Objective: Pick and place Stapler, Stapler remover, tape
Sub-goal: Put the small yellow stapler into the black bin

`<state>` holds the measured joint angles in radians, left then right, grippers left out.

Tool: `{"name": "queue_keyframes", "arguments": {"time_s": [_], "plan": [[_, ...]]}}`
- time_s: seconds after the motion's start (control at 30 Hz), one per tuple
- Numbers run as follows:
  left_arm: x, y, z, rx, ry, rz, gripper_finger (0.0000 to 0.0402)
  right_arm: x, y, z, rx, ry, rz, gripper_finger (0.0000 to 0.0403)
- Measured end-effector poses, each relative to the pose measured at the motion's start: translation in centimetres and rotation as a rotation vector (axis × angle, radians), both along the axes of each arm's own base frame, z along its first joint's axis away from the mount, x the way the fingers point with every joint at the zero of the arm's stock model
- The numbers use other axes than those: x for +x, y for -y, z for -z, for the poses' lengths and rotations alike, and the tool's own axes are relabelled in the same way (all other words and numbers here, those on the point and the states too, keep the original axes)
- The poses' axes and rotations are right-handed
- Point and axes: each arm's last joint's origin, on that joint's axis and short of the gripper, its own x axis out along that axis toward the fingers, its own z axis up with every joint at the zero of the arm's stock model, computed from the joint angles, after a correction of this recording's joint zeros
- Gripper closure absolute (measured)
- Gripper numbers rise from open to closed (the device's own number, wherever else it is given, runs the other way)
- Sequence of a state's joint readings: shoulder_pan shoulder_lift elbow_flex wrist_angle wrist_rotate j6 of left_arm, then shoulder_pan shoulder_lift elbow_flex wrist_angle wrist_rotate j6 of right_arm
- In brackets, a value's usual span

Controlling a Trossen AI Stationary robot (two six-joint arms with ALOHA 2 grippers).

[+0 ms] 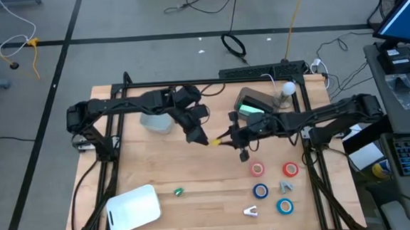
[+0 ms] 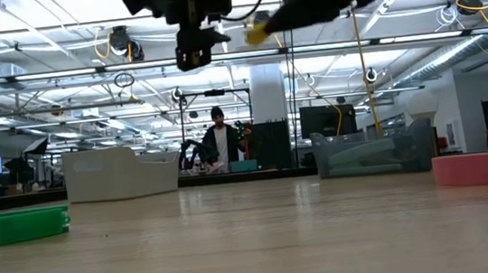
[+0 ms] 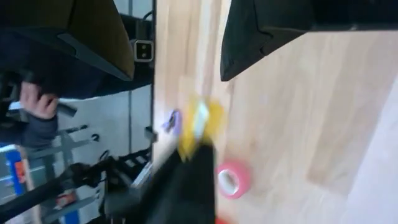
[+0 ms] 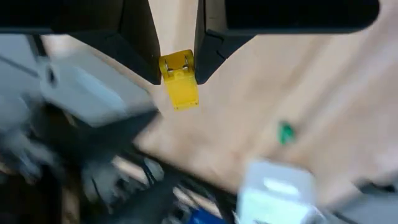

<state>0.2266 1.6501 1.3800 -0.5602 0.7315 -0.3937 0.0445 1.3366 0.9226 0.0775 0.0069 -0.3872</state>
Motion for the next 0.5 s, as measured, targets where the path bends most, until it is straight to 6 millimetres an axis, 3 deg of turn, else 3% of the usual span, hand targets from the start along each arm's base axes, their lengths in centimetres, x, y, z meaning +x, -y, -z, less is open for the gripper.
{"name": "queue_keyframes", "arguments": {"time_s": [0.27, 0.5], "plan": [[-0.7, -0.2, 0.8, 0.106, -0.095, -0.03, 0.0168, -2.2, 4.0, 0.4, -0.122, -0.18, 0.317, 0.0329], [-0.6, 0.5, 1.0, 0.208, -0.107, -0.039, 0.0167, -4.6, 8.6, 1.4, -0.101, -0.364, 0.52, 0.0328]]}}
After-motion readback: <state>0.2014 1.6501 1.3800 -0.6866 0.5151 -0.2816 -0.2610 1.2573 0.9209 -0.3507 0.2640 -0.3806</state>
